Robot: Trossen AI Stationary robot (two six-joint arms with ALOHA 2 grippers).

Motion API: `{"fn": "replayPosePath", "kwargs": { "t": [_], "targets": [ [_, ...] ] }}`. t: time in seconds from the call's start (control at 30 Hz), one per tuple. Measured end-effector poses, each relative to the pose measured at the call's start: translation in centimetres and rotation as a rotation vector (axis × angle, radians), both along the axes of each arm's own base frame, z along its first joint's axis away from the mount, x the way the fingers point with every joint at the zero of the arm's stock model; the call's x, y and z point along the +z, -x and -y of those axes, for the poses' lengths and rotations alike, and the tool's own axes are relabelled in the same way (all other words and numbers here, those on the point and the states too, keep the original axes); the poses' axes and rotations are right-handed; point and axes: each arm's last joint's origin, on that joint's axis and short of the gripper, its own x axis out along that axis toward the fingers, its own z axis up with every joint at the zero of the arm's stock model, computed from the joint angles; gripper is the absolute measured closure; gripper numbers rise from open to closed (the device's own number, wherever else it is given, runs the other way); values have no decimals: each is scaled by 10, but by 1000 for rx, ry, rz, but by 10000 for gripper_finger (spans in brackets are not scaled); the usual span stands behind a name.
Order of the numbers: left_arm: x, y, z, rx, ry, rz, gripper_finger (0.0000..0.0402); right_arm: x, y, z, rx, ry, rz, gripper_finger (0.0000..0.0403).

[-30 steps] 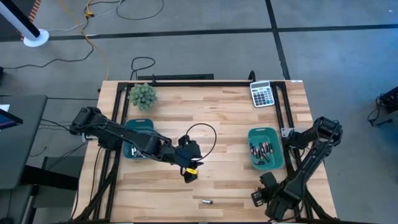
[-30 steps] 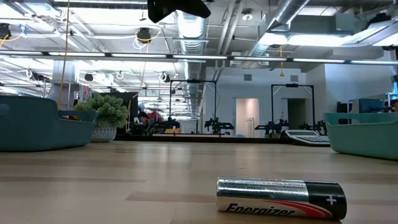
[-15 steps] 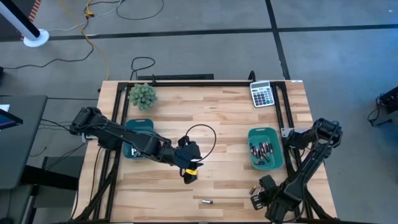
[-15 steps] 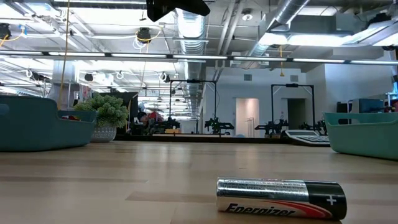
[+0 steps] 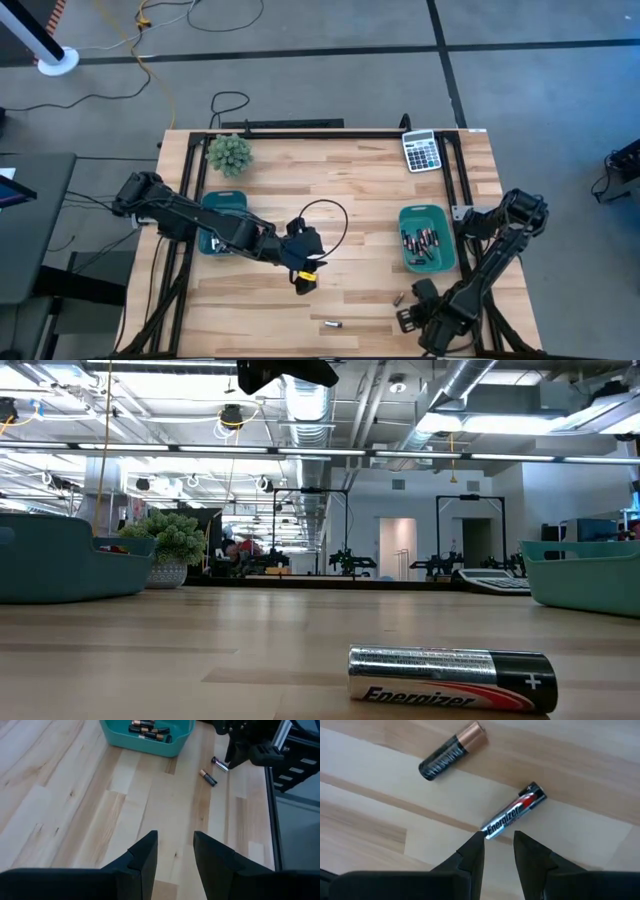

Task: Sort batteries
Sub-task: Put the silver battery into the blue bin

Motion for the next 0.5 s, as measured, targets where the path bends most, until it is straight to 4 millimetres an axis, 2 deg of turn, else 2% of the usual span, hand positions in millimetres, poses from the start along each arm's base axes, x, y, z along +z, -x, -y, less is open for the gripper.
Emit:
{"fn": "replayPosePath", "kwargs": {
  "t": [0.3, 0.5],
  "targets": [
    [0, -1, -2, -31, -47, -2, 278, -3, -8, 7, -57, 20, -18, 282],
    [0, -1, -2, -51, -75, -8, 278, -17, -14, 6, -71, 14, -81, 282]
  ]
}}
